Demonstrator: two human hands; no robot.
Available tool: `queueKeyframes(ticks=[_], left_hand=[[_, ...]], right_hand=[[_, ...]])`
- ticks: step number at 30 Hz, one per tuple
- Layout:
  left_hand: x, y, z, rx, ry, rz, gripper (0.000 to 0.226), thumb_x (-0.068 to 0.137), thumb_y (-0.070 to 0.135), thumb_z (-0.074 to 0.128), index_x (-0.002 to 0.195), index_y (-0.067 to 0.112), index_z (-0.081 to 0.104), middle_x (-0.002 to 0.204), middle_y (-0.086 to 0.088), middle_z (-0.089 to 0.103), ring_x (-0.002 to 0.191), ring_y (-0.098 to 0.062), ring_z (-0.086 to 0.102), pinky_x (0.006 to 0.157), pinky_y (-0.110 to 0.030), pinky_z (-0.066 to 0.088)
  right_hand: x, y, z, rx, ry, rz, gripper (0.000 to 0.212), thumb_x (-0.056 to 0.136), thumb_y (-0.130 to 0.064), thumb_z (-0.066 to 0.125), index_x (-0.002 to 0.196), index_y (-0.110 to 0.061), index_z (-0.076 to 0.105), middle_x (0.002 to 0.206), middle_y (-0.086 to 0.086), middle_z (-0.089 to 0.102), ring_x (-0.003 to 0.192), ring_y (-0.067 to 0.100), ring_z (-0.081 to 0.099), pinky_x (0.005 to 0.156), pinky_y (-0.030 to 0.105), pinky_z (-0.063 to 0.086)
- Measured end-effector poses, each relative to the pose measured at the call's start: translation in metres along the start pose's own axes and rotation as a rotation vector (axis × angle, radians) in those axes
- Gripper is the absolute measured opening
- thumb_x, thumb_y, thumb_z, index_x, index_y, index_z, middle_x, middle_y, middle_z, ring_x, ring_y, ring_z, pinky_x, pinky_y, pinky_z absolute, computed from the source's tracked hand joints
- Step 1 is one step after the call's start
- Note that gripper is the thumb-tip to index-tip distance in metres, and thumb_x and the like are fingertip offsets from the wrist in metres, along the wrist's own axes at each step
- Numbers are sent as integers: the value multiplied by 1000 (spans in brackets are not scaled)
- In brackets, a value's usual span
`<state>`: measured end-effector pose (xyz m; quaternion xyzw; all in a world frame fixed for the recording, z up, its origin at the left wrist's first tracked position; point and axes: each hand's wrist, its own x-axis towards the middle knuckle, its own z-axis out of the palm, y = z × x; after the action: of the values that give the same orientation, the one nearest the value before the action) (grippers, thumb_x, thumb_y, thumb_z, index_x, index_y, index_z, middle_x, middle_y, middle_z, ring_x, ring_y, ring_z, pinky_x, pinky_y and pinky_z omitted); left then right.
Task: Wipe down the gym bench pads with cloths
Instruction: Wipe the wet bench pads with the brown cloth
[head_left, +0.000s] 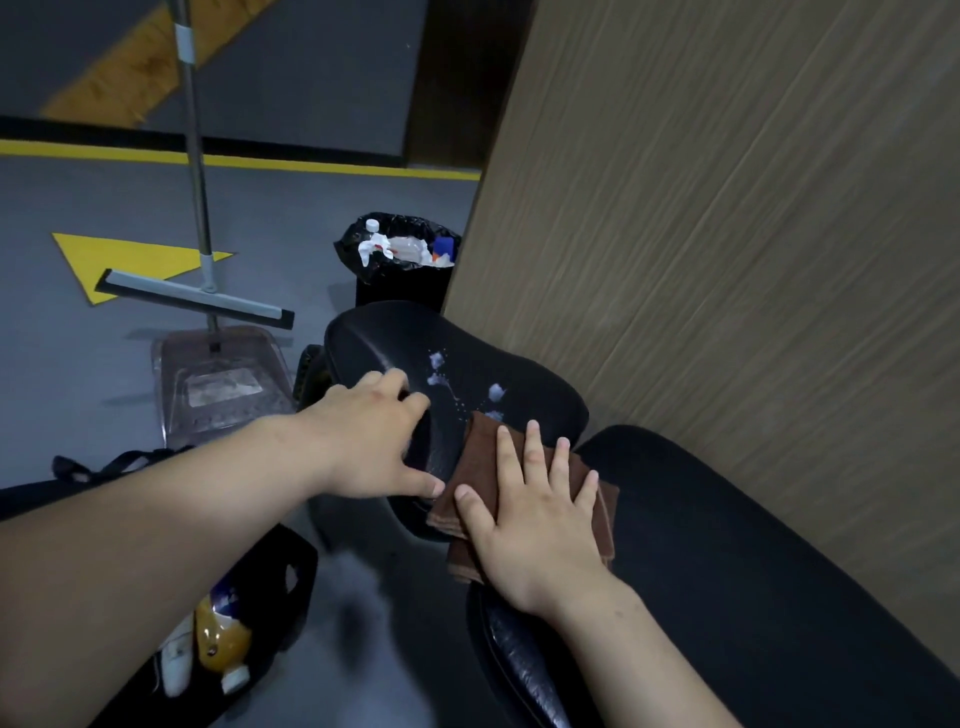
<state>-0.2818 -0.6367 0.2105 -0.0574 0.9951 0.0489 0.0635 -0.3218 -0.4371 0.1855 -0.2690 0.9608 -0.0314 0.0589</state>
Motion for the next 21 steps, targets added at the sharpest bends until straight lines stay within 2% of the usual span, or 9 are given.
queueKeyframes(ticks=[2, 4, 12, 21], left_hand=[[7, -6, 0, -14, -90, -77, 123, 66, 91, 49, 157, 17, 12, 164, -13, 0, 151, -30, 4, 118, -61, 13], [13, -8, -2, -34, -167, -111, 135, 61, 94, 49, 157, 15, -4, 163, -11, -22, 151, -25, -16, 119, -62, -1], [20, -6, 0, -151, -278, -106, 137, 66, 85, 60, 155, 14, -17, 160, -6, -31, 151, -22, -17, 119, -61, -1], [26, -7, -1, -177, -293, -86, 138, 67, 80, 65, 154, 11, -16, 160, -9, -30, 151, -25, -16, 121, -58, 2]], right_hand=[[5, 1, -1, 10, 1, 19, 77, 95, -66, 17, 156, -27, -12, 162, 2, -25, 147, 30, -27, 116, 57, -15], [14, 5, -3, 35, 5, 36, 77, 96, -66, 17, 156, -27, -11, 162, 2, -24, 147, 29, -26, 117, 57, -14], [77, 52, -21, 82, -8, 162, 71, 97, -64, 16, 157, -31, -5, 165, -2, -15, 150, 26, -16, 118, 57, -11], [145, 75, -32, 150, -25, 260, 67, 97, -63, 23, 157, -35, 10, 166, -3, -3, 152, 28, -2, 117, 58, -4]])
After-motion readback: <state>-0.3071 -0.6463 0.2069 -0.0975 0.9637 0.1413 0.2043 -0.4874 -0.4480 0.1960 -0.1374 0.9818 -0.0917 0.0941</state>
